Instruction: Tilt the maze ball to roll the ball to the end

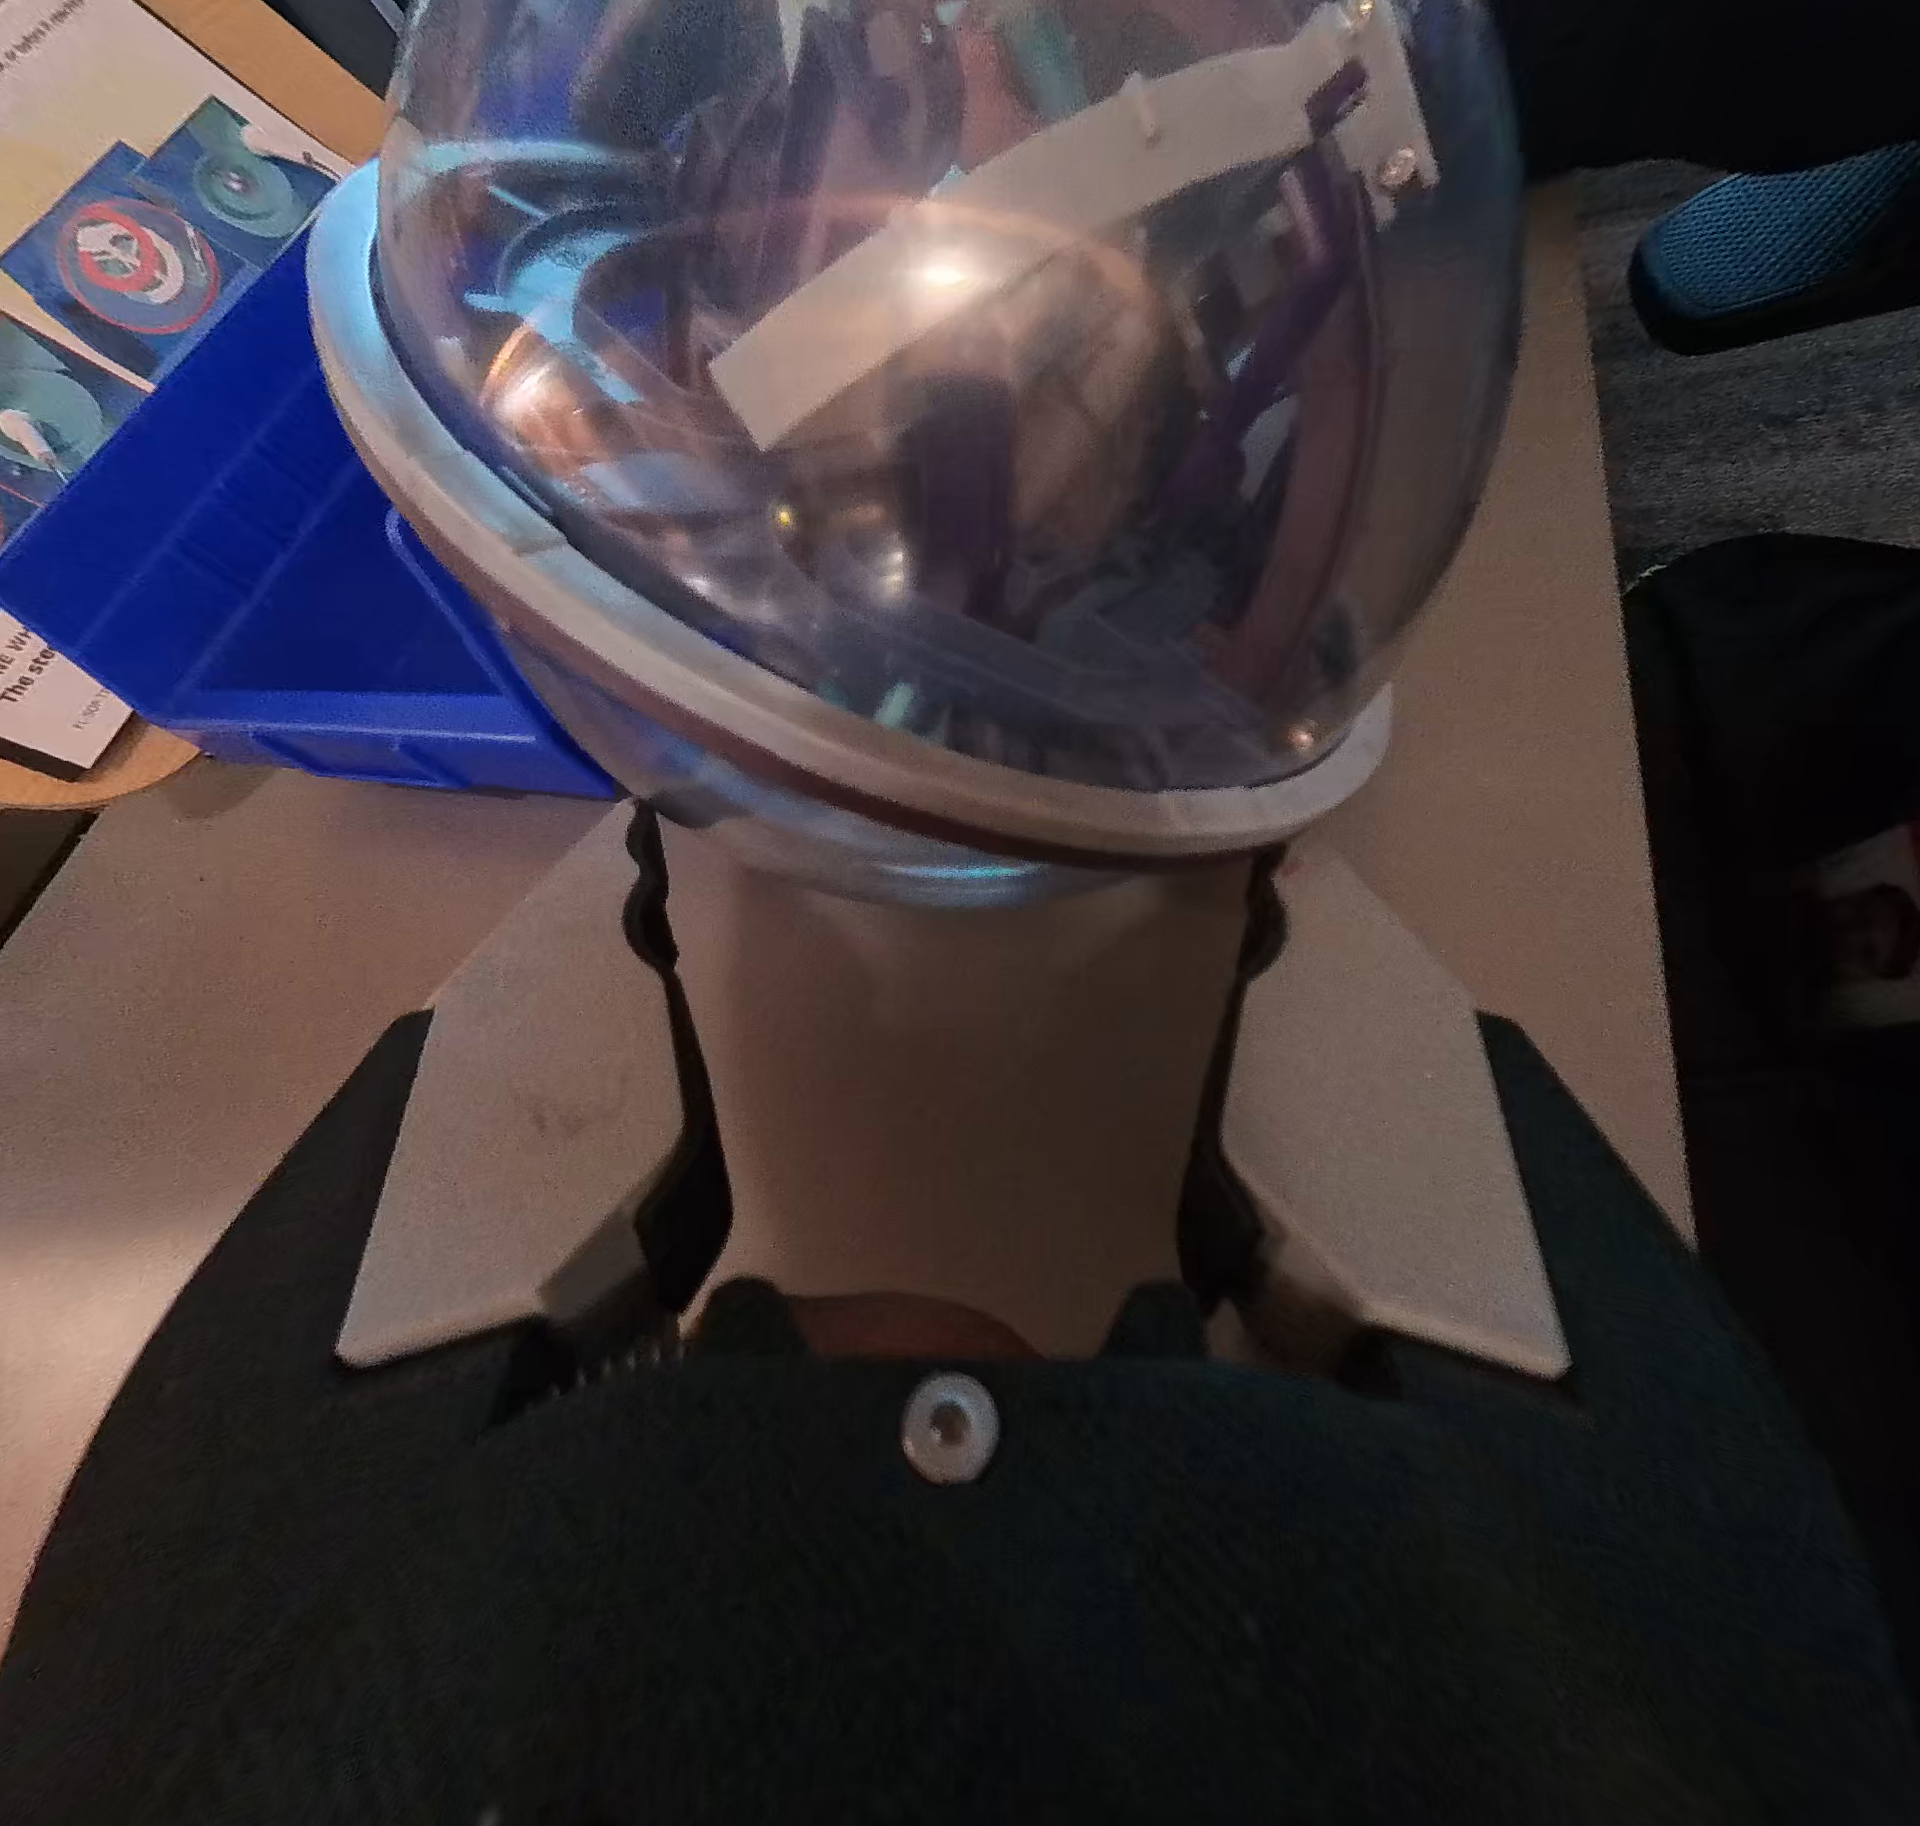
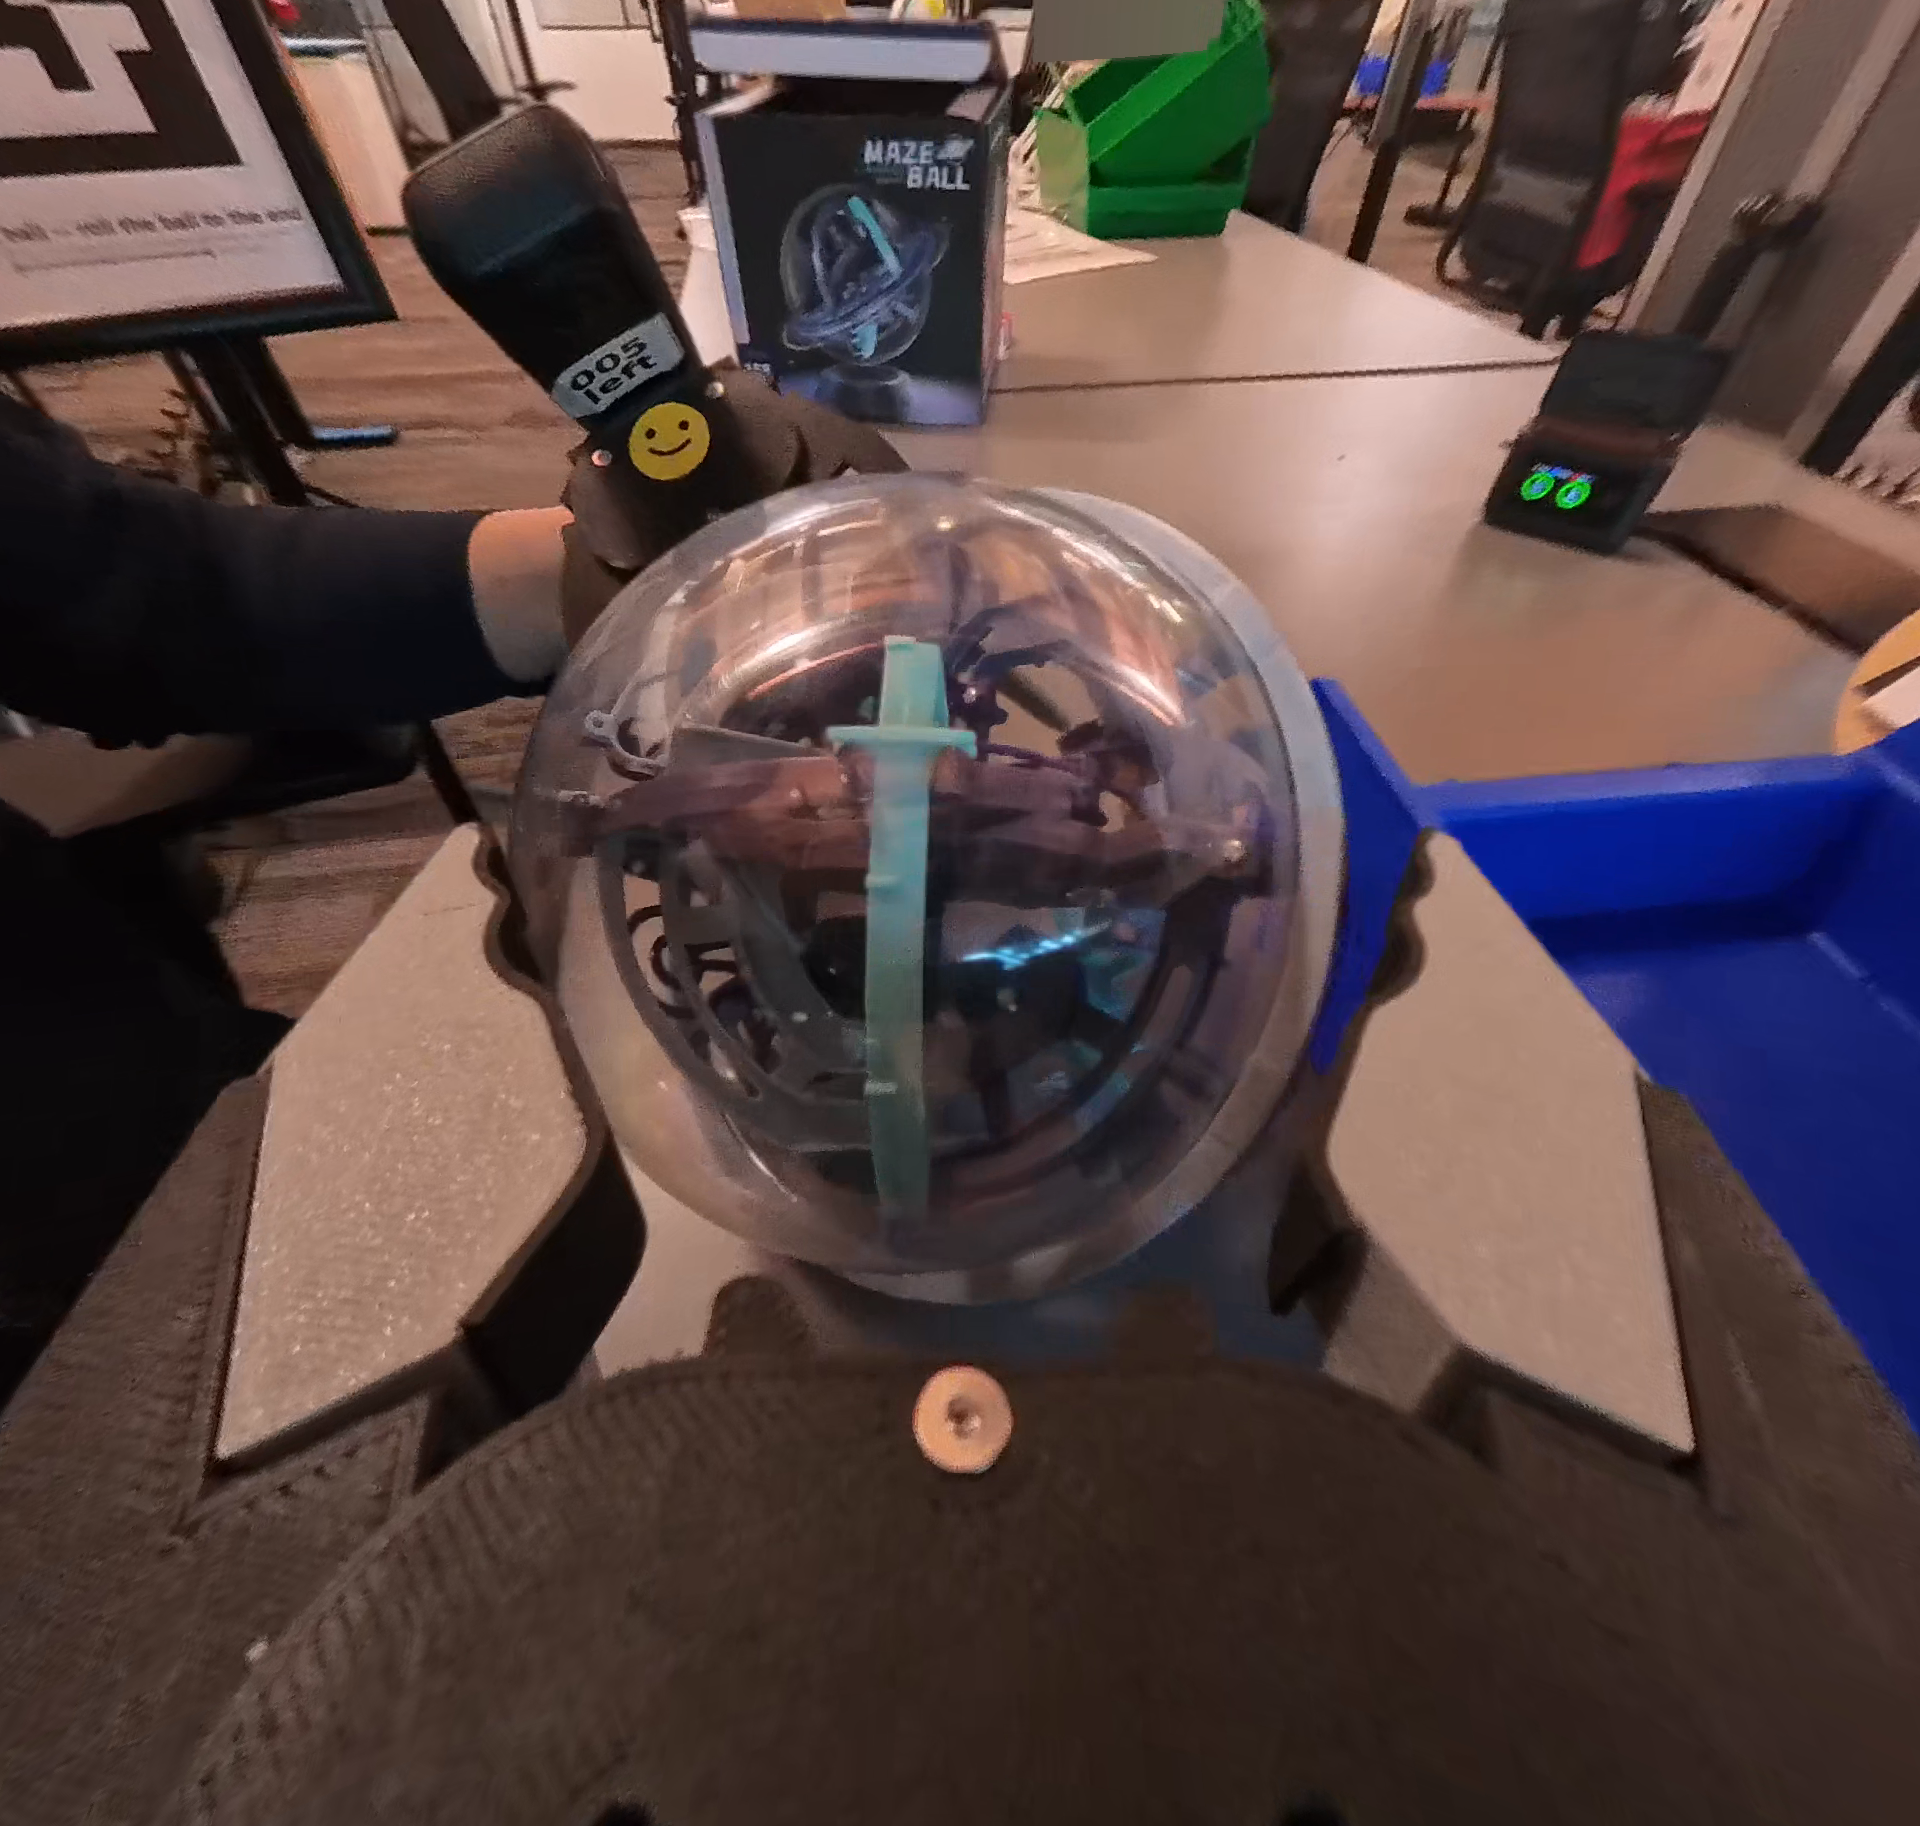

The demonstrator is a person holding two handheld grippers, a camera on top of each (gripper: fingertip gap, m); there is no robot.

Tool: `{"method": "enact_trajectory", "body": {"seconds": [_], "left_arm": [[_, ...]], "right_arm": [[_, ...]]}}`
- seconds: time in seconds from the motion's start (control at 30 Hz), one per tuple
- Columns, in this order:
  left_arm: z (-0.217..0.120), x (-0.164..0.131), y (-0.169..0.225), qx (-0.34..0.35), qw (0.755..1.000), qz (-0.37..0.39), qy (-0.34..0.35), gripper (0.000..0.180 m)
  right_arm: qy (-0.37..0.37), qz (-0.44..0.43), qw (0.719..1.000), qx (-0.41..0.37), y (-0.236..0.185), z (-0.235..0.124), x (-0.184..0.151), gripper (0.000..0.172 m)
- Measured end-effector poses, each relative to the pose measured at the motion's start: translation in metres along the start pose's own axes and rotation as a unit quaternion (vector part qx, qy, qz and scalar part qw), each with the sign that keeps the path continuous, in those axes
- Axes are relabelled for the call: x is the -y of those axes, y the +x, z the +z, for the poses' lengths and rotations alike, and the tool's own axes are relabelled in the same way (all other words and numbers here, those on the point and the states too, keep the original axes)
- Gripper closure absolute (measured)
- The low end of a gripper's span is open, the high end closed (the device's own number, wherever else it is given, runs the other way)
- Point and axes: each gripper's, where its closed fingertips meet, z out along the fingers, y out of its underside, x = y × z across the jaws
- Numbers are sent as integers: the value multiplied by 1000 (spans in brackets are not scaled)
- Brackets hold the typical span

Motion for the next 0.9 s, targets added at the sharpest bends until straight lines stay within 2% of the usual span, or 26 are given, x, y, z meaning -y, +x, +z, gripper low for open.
{"method": "enact_trajectory", "body": {"seconds": [0.13, 0.27, 0.33, 0.43, 0.5, 0.6, 0.67, 0.83, 0.9], "left_arm": [[-3, 3, 1, -8, 1000, -5, 14, 78], [-3, 3, 4, -10, 1000, 9, 15, 90], [-1, 1, 3, -6, 1000, 10, 7, 91], [0, 2, 2, -10, 1000, 0, 8, 92], [-1, 6, 1, -18, 999, -13, 24, 81], [0, 15, 1, -48, 997, -41, 50, 54], [1, 21, 6, -74, 994, -43, 65, 53], [5, 24, 8, -109, 989, -70, 67, 32], [3, 26, 6, -115, 986, -88, 78, 29]], "right_arm": [[7, -17, 1000, -19, 4, -9, 5, 17], [-29, -66, 997, 2, -13, -18, 3, 41], [-41, -70, 997, -3, -13, -19, 2, 42], [-22, -54, 998, 1, -11, -19, 2, 42], [-12, -28, 999, 12, -8, -18, 0, 38], [0, 30, 998, 46, -8, -15, -2, 36], [8, 60, 996, 62, -8, -13, -5, 36], [14, 129, 986, 103, -7, -3, -8, 33], [8, 144, 983, 112, -6, 1, -9, 30]]}}
